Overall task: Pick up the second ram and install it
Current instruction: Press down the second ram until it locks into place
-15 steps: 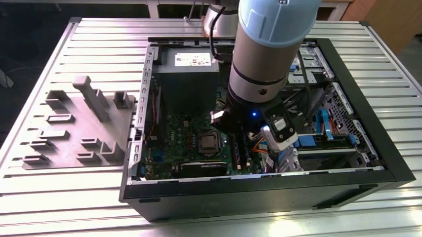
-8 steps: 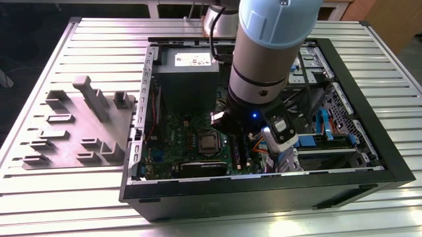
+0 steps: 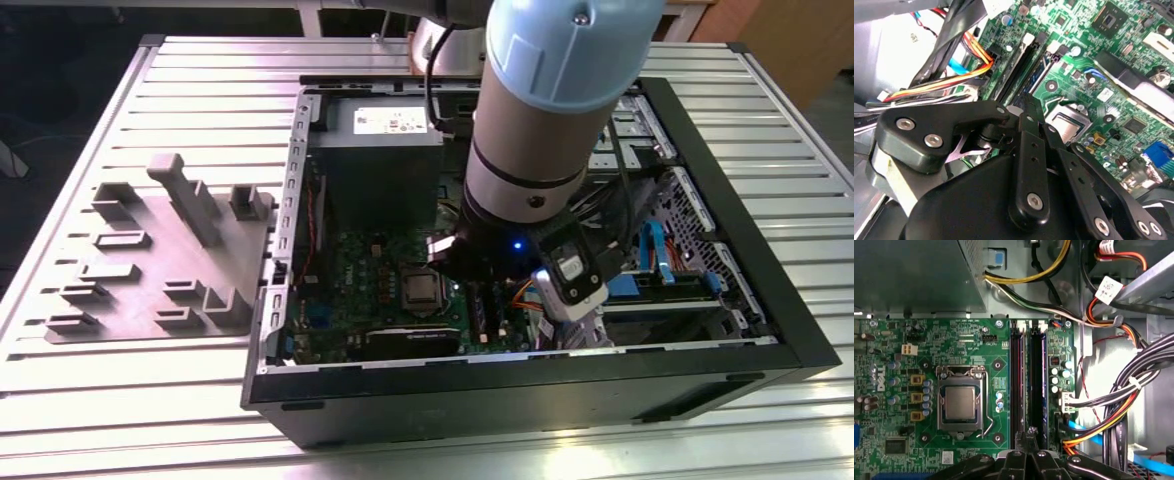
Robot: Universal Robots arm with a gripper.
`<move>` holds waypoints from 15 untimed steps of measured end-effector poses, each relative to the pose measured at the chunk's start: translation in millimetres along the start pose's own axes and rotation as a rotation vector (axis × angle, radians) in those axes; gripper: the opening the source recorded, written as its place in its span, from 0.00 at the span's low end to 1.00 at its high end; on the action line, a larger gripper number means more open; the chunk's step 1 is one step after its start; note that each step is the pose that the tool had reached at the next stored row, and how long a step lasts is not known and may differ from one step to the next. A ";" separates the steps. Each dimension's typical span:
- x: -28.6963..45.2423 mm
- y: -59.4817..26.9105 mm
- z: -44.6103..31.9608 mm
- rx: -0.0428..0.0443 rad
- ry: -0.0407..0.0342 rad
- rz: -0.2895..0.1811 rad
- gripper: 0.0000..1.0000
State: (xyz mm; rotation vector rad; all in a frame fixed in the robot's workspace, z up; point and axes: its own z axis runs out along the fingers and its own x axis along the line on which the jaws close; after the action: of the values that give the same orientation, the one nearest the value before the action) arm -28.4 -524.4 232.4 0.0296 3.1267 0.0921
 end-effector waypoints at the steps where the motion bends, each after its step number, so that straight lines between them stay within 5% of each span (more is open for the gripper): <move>1: 0.0 0.0 0.0 -0.0001 -0.0001 0.000 0.10; 15: -0.2 -6.9 -0.4 0.0000 0.0000 0.000 0.10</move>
State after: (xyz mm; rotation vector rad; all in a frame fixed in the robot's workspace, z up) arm -28.4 -531.3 232.3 0.0295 3.1266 0.0921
